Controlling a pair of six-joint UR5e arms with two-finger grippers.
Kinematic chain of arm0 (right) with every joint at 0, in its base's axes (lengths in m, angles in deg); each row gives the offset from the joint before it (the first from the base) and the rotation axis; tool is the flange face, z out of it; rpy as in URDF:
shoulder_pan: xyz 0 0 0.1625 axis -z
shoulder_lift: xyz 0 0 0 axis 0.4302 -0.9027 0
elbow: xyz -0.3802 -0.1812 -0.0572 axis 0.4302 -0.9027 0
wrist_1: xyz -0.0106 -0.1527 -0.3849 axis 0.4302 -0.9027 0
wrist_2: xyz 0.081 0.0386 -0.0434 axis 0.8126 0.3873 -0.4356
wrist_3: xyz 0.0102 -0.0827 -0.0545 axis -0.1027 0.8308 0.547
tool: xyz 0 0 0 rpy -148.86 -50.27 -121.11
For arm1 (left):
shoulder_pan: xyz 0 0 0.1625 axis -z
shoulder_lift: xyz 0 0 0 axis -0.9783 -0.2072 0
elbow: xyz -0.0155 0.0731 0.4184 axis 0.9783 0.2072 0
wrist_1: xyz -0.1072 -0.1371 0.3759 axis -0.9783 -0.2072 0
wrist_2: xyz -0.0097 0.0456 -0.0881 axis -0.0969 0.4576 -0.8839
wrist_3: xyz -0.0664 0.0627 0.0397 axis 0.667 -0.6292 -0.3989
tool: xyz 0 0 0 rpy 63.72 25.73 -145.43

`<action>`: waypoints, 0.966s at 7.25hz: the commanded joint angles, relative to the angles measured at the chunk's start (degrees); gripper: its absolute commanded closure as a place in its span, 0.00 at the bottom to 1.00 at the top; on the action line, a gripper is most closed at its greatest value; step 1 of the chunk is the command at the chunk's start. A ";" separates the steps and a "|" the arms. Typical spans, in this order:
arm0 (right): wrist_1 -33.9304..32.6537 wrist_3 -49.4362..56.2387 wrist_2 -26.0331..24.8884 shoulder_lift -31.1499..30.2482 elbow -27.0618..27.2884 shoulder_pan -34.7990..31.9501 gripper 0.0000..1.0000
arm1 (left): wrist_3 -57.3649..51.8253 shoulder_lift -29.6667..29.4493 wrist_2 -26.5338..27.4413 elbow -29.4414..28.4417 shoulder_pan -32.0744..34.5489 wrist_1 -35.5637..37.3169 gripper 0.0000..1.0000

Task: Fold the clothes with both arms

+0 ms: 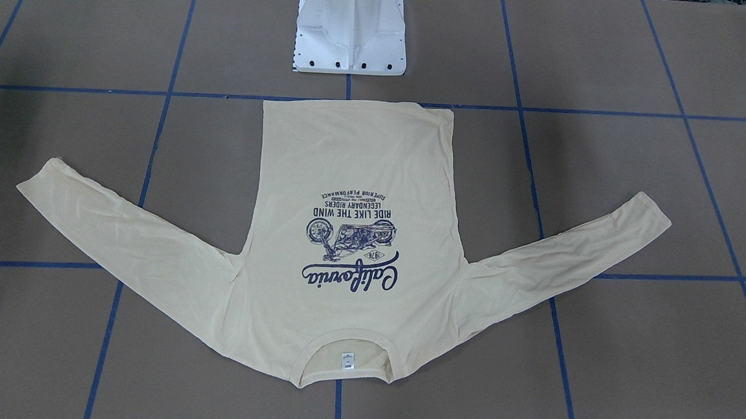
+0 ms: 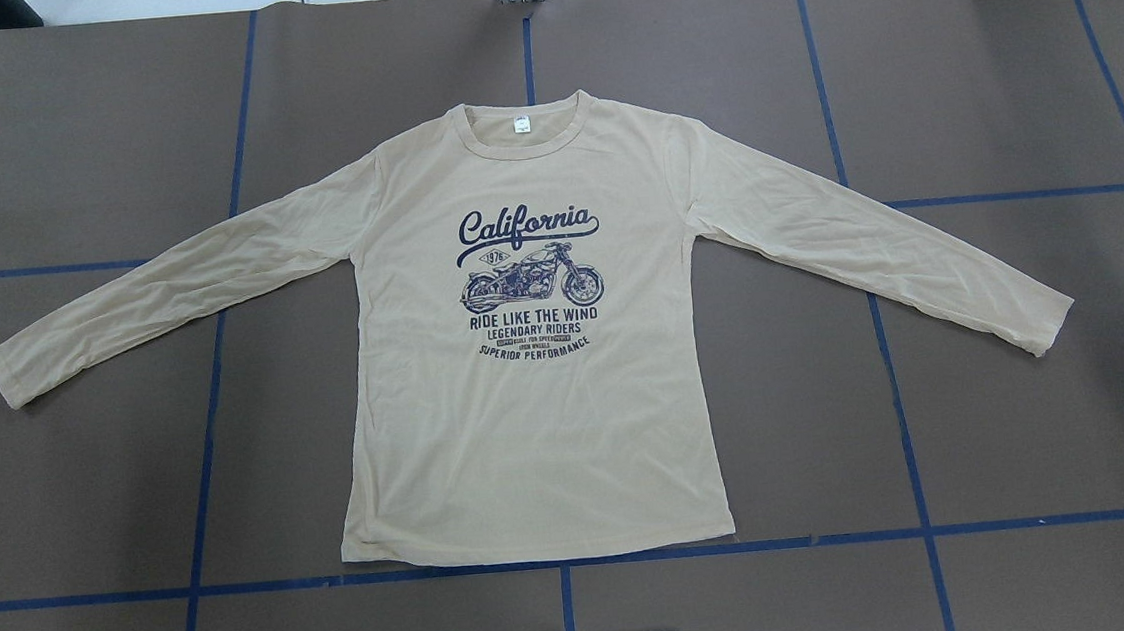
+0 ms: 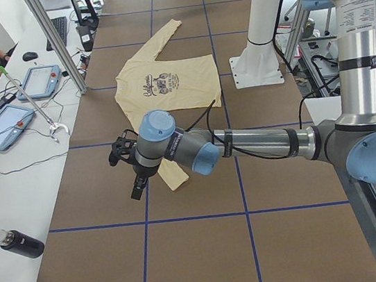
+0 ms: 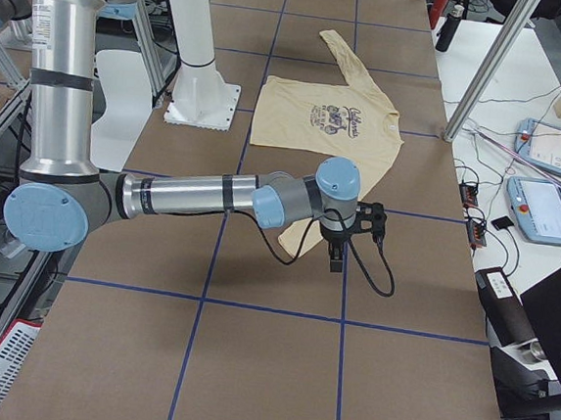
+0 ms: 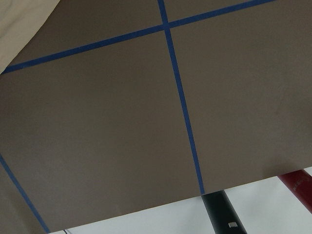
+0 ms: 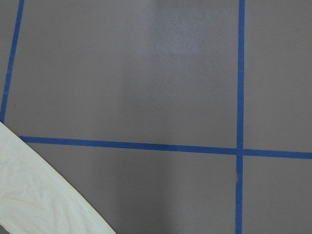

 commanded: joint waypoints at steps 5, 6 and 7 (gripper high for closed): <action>-3.73 -0.02 0.44 -0.78 -1.32 -0.06 0.00 | -1.04 2.64 -1.97 2.50 0.28 0.51 0.00; -3.73 -0.02 0.45 -0.79 -2.28 -0.06 0.00 | -1.04 2.73 -1.97 2.41 0.28 0.51 0.00; -2.94 0.07 0.54 -0.79 -3.07 0.28 0.00 | -1.04 2.73 -1.97 2.85 0.28 0.42 0.00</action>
